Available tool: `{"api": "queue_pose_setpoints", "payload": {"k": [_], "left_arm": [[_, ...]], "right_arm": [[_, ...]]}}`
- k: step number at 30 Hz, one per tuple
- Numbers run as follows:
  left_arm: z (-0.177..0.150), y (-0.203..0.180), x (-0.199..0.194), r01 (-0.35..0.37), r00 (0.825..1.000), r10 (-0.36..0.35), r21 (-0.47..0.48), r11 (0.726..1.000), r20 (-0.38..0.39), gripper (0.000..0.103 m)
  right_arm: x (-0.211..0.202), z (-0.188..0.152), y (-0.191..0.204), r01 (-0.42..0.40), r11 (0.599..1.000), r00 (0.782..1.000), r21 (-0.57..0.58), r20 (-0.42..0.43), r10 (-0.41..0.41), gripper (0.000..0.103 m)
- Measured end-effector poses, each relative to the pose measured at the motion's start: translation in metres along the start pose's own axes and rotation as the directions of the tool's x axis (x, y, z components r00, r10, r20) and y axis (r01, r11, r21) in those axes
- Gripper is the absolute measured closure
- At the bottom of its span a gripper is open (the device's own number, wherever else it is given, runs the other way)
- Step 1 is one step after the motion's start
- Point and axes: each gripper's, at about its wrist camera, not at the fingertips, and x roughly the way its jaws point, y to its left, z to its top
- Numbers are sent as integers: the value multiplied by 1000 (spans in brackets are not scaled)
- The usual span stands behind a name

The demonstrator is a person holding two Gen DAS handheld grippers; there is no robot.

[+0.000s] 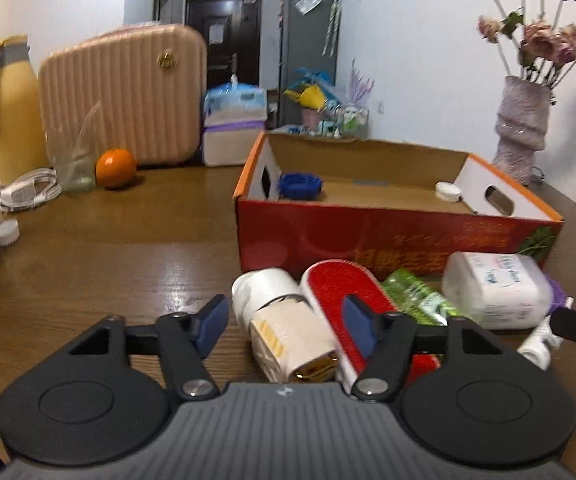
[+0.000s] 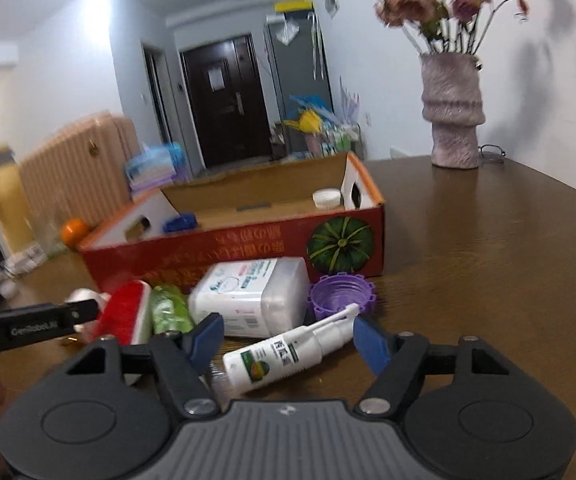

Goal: Organize rigid objects
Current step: 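Grasp the white spray bottle with the right tool while the left tool grasps the plug adapter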

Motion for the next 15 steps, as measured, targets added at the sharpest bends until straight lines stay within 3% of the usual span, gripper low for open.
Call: {"api": "queue_pose_setpoints", "payload": {"k": [3,5,10,11,12,14,15], "left_arm": [[-4,10,0,9,1000,-9,-21,1000,10,39],[-9,13,-4,-19,1000,19,-23,1000,16,39],[-16,22,-11,-48,999,48,-18,999,-1,49],[-16,23,-11,-44,999,44,-13,999,1,56],[-15,22,-9,-27,1000,27,-7,1000,-8,70],[-14,19,-3,-10,999,10,9,1000,-38,71],[-15,18,-4,-11,999,12,17,1000,-38,71]], "right_arm": [[19,-2,7,37,999,998,-28,-40,-38,33],[23,-6,8,56,998,997,-35,-59,-58,39],[11,-9,-14,150,989,987,-17,-47,-151,42],[12,-9,-18,155,988,987,-16,-49,-156,47],[14,-8,-22,150,989,987,-10,-56,-150,50],[20,-7,-26,129,992,989,2,-75,-128,70],[22,-7,-26,112,994,990,1,-83,-111,74]]}}
